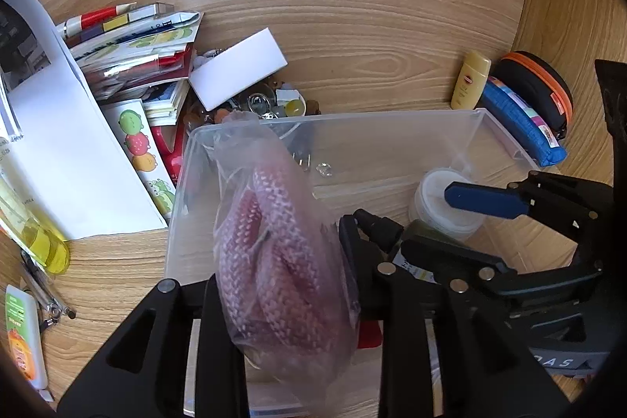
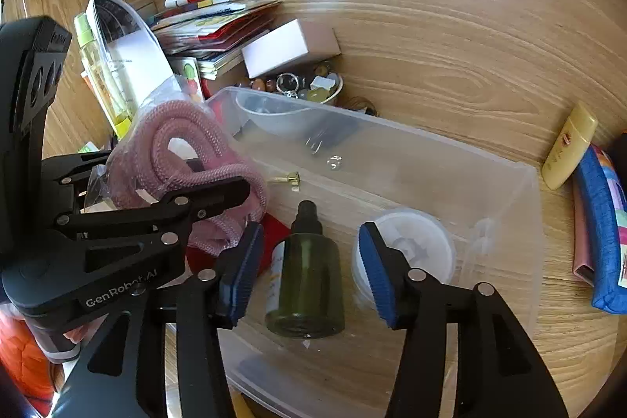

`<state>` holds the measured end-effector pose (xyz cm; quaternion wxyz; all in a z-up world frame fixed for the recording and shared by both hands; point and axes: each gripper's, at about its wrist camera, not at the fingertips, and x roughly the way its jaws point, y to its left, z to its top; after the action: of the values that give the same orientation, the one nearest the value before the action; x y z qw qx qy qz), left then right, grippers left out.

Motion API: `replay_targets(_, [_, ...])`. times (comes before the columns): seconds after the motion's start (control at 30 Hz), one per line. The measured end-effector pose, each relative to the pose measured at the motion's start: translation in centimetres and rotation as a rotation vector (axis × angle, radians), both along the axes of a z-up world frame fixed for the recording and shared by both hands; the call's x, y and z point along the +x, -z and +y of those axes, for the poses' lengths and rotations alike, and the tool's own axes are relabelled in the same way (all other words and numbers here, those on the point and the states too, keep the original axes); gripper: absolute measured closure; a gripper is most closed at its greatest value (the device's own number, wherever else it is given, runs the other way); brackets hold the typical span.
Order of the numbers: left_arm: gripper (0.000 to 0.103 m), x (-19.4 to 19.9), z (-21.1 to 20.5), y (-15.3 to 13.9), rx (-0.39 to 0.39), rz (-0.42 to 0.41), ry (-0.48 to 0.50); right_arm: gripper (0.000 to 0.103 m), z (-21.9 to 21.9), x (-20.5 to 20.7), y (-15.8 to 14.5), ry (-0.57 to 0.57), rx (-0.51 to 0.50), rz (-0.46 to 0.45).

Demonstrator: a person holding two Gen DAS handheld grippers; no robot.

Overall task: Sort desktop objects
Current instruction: 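Lower both items into the clear box and open both grippers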

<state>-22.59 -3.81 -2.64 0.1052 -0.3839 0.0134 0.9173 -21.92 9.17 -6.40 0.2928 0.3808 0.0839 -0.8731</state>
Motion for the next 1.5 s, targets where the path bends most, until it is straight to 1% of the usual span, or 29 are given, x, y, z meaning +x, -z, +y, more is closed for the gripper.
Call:
replay_targets(0.03, [0.074, 0.0, 0.0, 0.0, 0.003, 0.000, 0.002, 0.052, 0.1, 0.0, -0.1, 0.000, -0.004, 0.002])
replay_targets(0.1, [0.070, 0.1, -0.2, -0.2, 0.011, 0.002, 0.004, 0.045, 0.3, 0.0, -0.2, -0.007, -0.018, -0.005])
replay_targets(0.13, [0.062, 0.1, -0.3, -0.3, 0.012, 0.007, -0.002, 0.043, 0.5, -0.1, -0.4, -0.006, -0.033, -0.010])
replay_targets(0.17, [0.050, 0.2, -0.5, -0.5, 0.014, 0.020, -0.018, 0.040, 0.7, -0.1, -0.5, -0.005, -0.043, -0.012])
replay_targets(0.23, [0.039, 0.4, -0.9, -0.9, 0.026, 0.047, -0.037, 0.035, 1.0, -0.1, -0.9, -0.005, -0.059, -0.007])
replay_targets(0.27, [0.036, 0.5, -1.0, -1.1, 0.032, 0.053, -0.039, 0.031, 1.0, -0.1, -1.0, -0.003, -0.065, -0.003])
replay_targets(0.3, [0.036, 0.6, -1.1, -1.3, 0.039, 0.061, -0.037, 0.028, 1.2, 0.0, -1.2, 0.000, -0.073, 0.006])
replay_targets(0.4, [0.035, 0.9, -1.1, -1.6, 0.033, 0.078, -0.036, 0.026, 1.2, 0.4, -1.8, -0.004, -0.072, 0.034])
replay_targets(0.47, [0.030, 1.1, -1.1, -1.9, 0.026, 0.091, -0.045, 0.025, 1.2, 0.6, -2.0, -0.004, -0.069, 0.047])
replay_targets(0.57, [0.030, 1.2, -1.1, -2.2, 0.026, 0.103, -0.045, 0.023, 1.3, 0.6, -2.3, -0.007, -0.079, 0.050])
replay_targets(0.7, [0.029, 1.8, -1.1, -2.9, 0.021, 0.124, -0.046, 0.022, 1.5, 0.7, -2.5, -0.014, -0.100, 0.033])
replay_targets(0.77, [0.025, 1.9, -1.1, -3.1, 0.022, 0.134, -0.047, 0.022, 1.6, 0.9, -2.9, -0.018, -0.103, 0.041])
replay_targets(0.8, [0.023, 2.1, -1.1, -3.3, 0.019, 0.142, -0.050, 0.022, 1.7, 1.1, -3.1, -0.019, -0.102, 0.051])
replay_targets(0.87, [0.012, 2.4, -1.2, -3.7, 0.016, 0.163, -0.063, 0.022, 1.9, 1.5, -3.7, -0.023, -0.106, 0.075])
replay_targets(0.9, [0.010, 2.6, -1.4, -4.0, 0.020, 0.177, -0.067, 0.021, 2.1, 1.7, -4.1, -0.027, -0.110, 0.087])
replay_targets(0.93, [0.009, 2.8, -1.6, -4.2, 0.021, 0.187, -0.070, 0.020, 2.2, 2.0, -4.3, -0.033, -0.115, 0.100])
replay_targets(1.0, [0.009, 3.2, -1.7, -4.7, 0.011, 0.211, -0.076, 0.014, 2.4, 2.3, -4.8, -0.038, -0.117, 0.121])
replay_targets(1.07, [0.007, 3.8, -1.7, -5.2, 0.003, 0.235, -0.079, 0.014, 2.4, 2.8, -5.3, -0.031, -0.103, 0.141])
replay_targets(1.17, [0.005, 4.5, -1.7, -5.8, 0.010, 0.257, -0.071, 0.014, 2.5, 3.7, -6.1, -0.030, -0.088, 0.169])
replay_targets(1.27, [0.004, 5.7, -1.5, -6.7, -0.003, 0.292, -0.066, 0.014, 2.8, 5.1, -7.0, -0.013, -0.058, 0.222])
replay_targets(1.33, [0.003, 6.4, -1.4, -7.1, -0.009, 0.312, -0.062, 0.012, 3.2, 6.0, -7.4, 0.010, -0.040, 0.252])
replay_targets(1.4, [0.002, 7.4, -1.1, -7.5, -0.023, 0.334, -0.058, 0.005, 3.6, 6.8, -7.7, 0.037, -0.028, 0.281])
replay_targets(1.5, [0.002, 9.0, -0.7, -7.9, -0.043, 0.366, -0.050, 0.002, 4.4, 8.2, -7.8, 0.065, -0.021, 0.318])
